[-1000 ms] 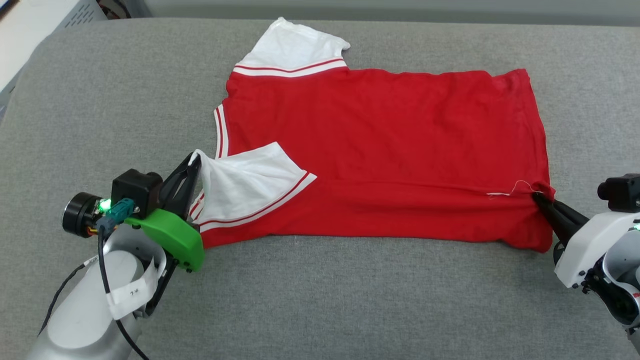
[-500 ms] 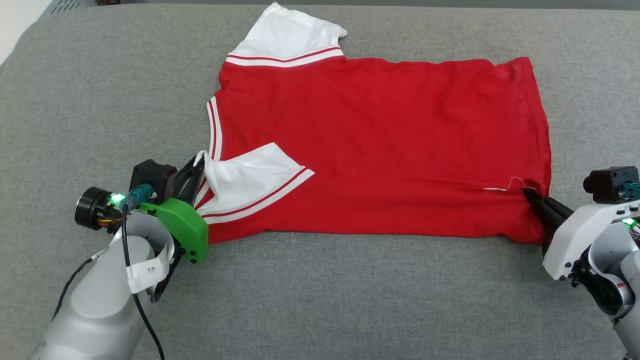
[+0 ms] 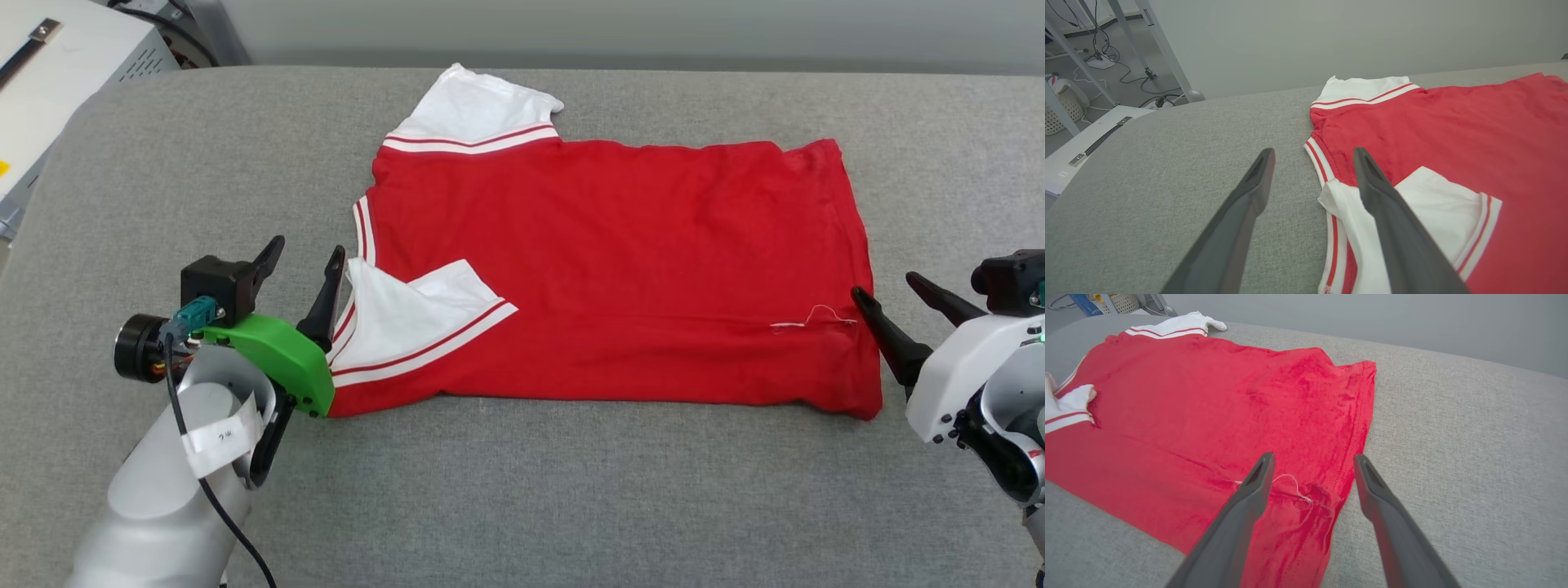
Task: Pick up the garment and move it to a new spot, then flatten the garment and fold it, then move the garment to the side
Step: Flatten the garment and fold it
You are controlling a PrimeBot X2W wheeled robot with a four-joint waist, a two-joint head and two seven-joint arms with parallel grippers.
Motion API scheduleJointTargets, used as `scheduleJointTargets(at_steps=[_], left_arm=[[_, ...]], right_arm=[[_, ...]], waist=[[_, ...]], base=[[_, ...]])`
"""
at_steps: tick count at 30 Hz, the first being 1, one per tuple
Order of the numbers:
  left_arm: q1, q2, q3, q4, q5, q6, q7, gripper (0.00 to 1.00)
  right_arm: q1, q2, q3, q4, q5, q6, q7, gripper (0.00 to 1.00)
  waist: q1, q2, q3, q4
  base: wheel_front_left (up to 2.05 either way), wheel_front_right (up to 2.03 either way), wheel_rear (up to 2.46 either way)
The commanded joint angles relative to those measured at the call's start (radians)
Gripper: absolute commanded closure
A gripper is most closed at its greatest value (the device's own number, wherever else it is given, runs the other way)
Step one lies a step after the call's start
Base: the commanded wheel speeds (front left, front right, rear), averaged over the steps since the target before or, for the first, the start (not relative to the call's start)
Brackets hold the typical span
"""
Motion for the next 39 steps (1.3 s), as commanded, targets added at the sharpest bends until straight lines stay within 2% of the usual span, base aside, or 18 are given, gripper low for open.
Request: scheduleJointTargets(at_steps=[1,6,12,18,22,28,36,37,38,39], left_arm=[[0.04,0.001,0.012,-0.02,-0.018,-0.007,-0.005,0.0],[0.135,0.012,0.037,-0.1,-0.075,0.004,0.032,0.0],[0.264,0.042,0.056,-0.262,-0.145,0.077,0.176,0.0],[0.34,0.078,0.034,-0.394,-0.171,0.15,0.349,0.0],[0.344,0.09,0.038,-0.427,-0.172,0.19,0.393,0.0],[0.322,0.106,0.022,-0.381,-0.144,0.23,0.445,0.0],[0.297,0.093,0.016,-0.299,-0.168,0.205,0.462,0.0],[0.296,0.091,0.011,-0.291,-0.172,0.198,0.469,0.47],[0.295,0.089,0.005,-0.281,-0.178,0.186,0.478,0.7],[0.293,0.089,-0.004,-0.277,-0.179,0.17,0.481,1.0]], right_arm=[[0.025,0.006,-0.019,-0.015,-0.029,-0.001,0.03,0.0],[0.103,0.063,-0.112,-0.082,-0.126,-0.001,0.175,0.0],[0.227,0.213,-0.272,-0.22,-0.225,-0.001,0.367,0.0],[0.287,0.329,-0.345,-0.348,-0.277,-0.001,0.436,0.0],[0.301,0.36,-0.361,-0.386,-0.292,-0.001,0.463,0.0],[0.3,0.373,-0.361,-0.416,-0.297,-0.001,0.478,0.0],[0.297,0.389,-0.377,-0.424,-0.297,-0.001,0.476,0.0],[0.297,0.389,-0.379,-0.425,-0.297,-0.001,0.476,0.0],[0.298,0.387,-0.382,-0.425,-0.3,-0.001,0.477,0.0],[0.299,0.384,-0.383,-0.425,-0.304,-0.001,0.477,0.0]], waist=[[-0.0001,0.012,-0.03,0.003],[-0.0001,0.012,-0.05,0.007],[-0.0001,0.012,-0.039,0.003],[-0.0001,0.012,-0.001,-0.005],[-0.0001,0.012,0.025,-0.019],[-0.0001,0.012,0.057,-0.037],[-0.0001,0.012,0.078,-0.048],[-0.0001,0.012,0.079,-0.048],[-0.0001,0.012,0.078,-0.047],[-0.0001,0.012,0.077,-0.046]], base=[[0.0,0.0,0.0],[0.0,0.0,0.0],[0.0,0.0,0.0],[0.0,0.0,0.0],[0.0,0.0,0.0],[0.0,0.0,0.0],[0.0,0.0,0.0],[0.0,0.0,0.0],[0.0,0.0,0.0],[0.0,0.0,0.0]])
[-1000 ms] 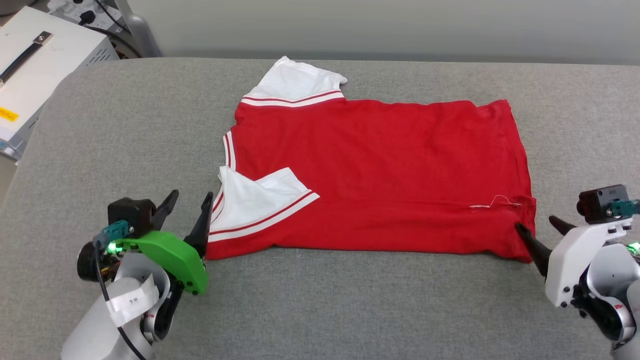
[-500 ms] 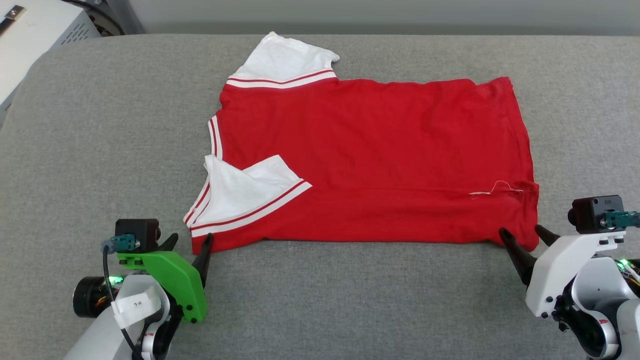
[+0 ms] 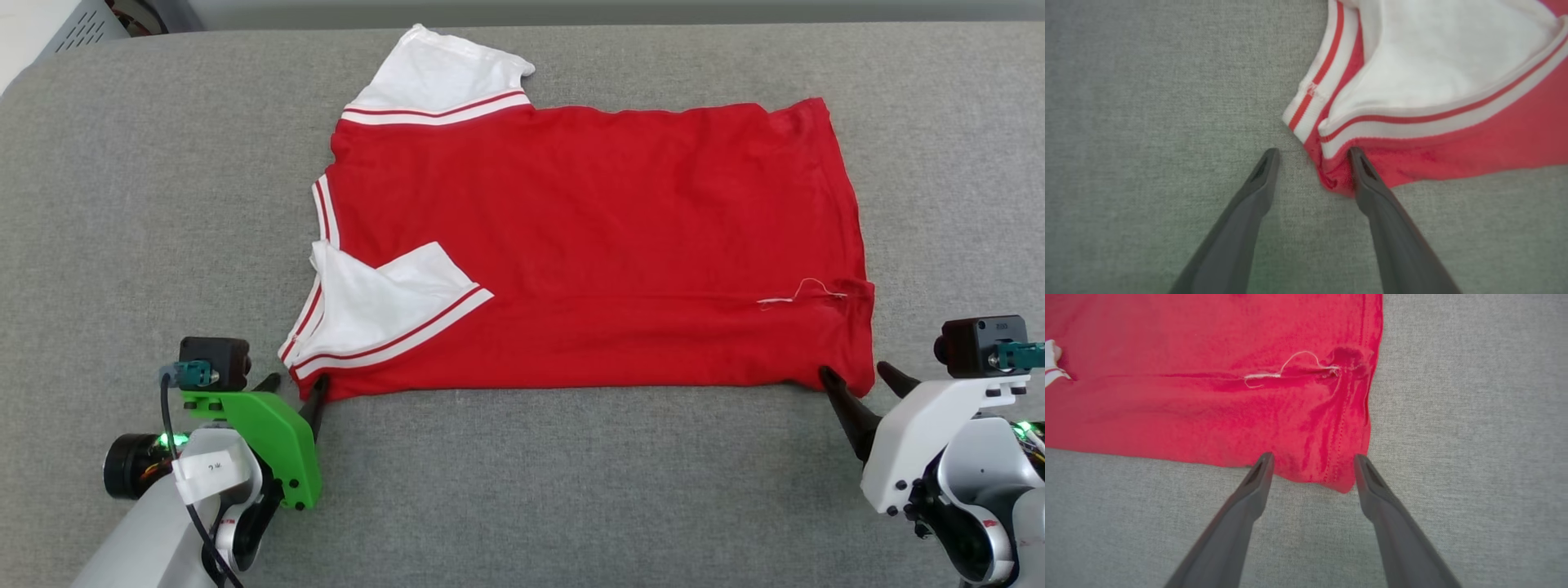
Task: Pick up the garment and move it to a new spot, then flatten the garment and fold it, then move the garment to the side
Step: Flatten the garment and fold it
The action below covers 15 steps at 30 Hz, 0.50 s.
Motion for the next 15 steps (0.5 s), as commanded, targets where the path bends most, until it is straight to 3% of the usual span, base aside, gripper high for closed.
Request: scheduleJointTargets(at_steps=[1,6,15], left_arm=[[0.015,-0.017,-0.029,0.036,-0.005,-0.025,0.02,1.0],[0.008,-0.024,-0.038,0.036,0.003,-0.062,-0.034,1.0],[0.021,-0.01,-0.042,-0.095,0.028,-0.062,-0.09,1.0]], right_arm=[[0.01,-0.005,-0.009,-0.007,-0.015,-0.001,-0.005,0.0],[0.003,0.002,-0.052,0.012,-0.068,-0.001,-0.02,0.0],[-0.041,0.006,-0.095,0.123,-0.137,-0.001,-0.019,0.0]], waist=[[0.0,0.012,-0.002,0.002],[0.0,0.012,-0.027,0.021],[0.0,0.012,-0.055,0.07]], base=[[0.0,0.0,0.0],[0.0,0.0,0.0],[0.0,0.0,0.0]])
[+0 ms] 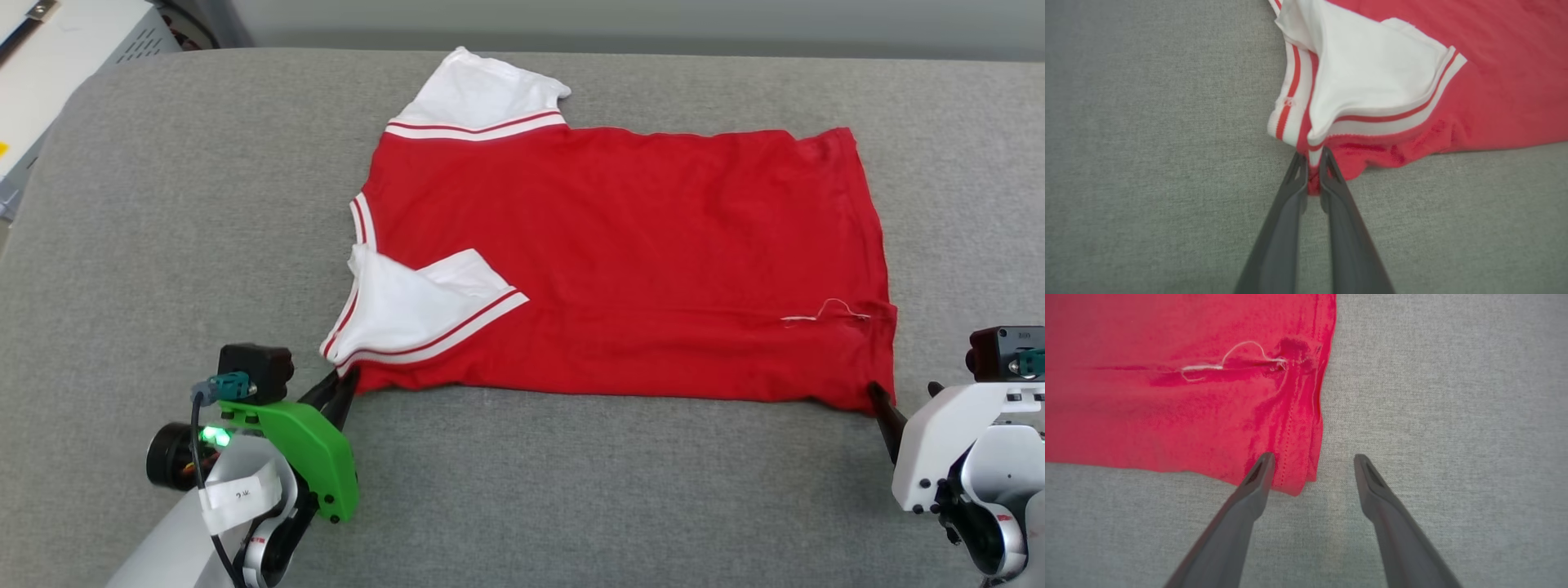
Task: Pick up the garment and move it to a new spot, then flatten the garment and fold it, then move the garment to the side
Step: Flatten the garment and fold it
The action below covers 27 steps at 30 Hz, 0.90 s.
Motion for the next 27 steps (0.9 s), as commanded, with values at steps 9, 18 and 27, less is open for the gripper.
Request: scheduleJointTargets(at_steps=[9,18,27], left_arm=[[0.011,0.037,0.001,-0.169,0.053,0.04,-0.007,1.0],[0.019,0.062,-0.007,-0.208,0.062,0.054,0.018,1.0],[0.057,0.074,-0.016,-0.17,0.044,0.065,0.047,1.0]], right_arm=[[-0.064,0.034,-0.043,0.11,-0.075,-0.001,0.01,0.0],[-0.075,0.059,-0.052,0.194,-0.093,-0.001,0.004,1.0],[-0.07,0.038,-0.056,0.186,-0.069,-0.001,-0.002,1.0]], waist=[[0.0,0.012,0.012,0.043],[0.0,0.012,0.019,0.036],[0.0,0.012,-0.04,0.023]], base=[[0.0,0.0,0.0],[0.0,0.0,0.0],[0.0,0.0,0.0]])
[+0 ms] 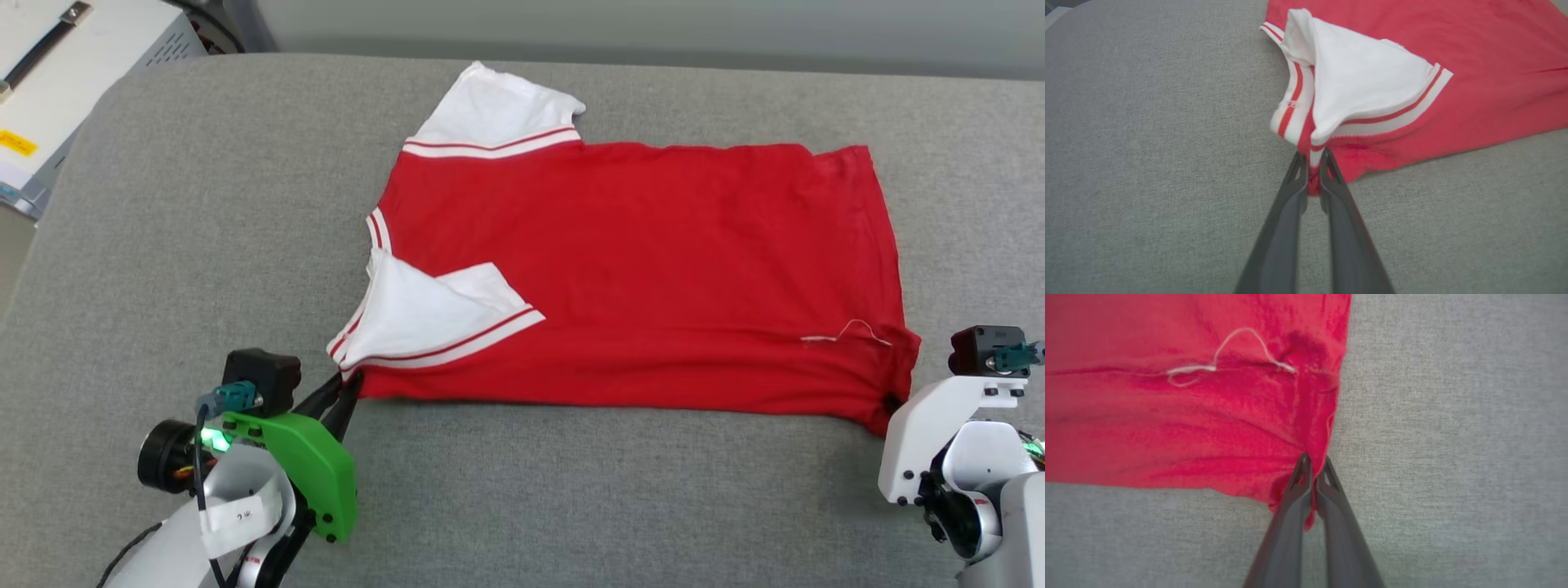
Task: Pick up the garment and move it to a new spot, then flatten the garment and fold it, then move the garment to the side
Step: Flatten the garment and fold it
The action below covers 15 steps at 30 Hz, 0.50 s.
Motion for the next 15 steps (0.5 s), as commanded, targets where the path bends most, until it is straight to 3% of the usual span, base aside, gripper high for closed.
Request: scheduleJointTargets(at_steps=[1,15], left_arm=[[0.018,0.01,0.001,0.005,-0.006,0.008,0.005,1.0],[0.172,0.045,-0.04,-0.026,-0.061,0.035,0.098,1.0]], right_arm=[[0.016,-0.013,-0.003,0.0,0.013,-0.001,0.008,1.0],[0.185,-0.116,-0.038,-0.211,0.115,-0.001,0.163,1.0]], waist=[[0.0,0.012,-0.027,-0.003],[0.0,0.012,-0.132,-0.003]], base=[[0.0,0.0,0.0],[0.0,0.0,0.0]])
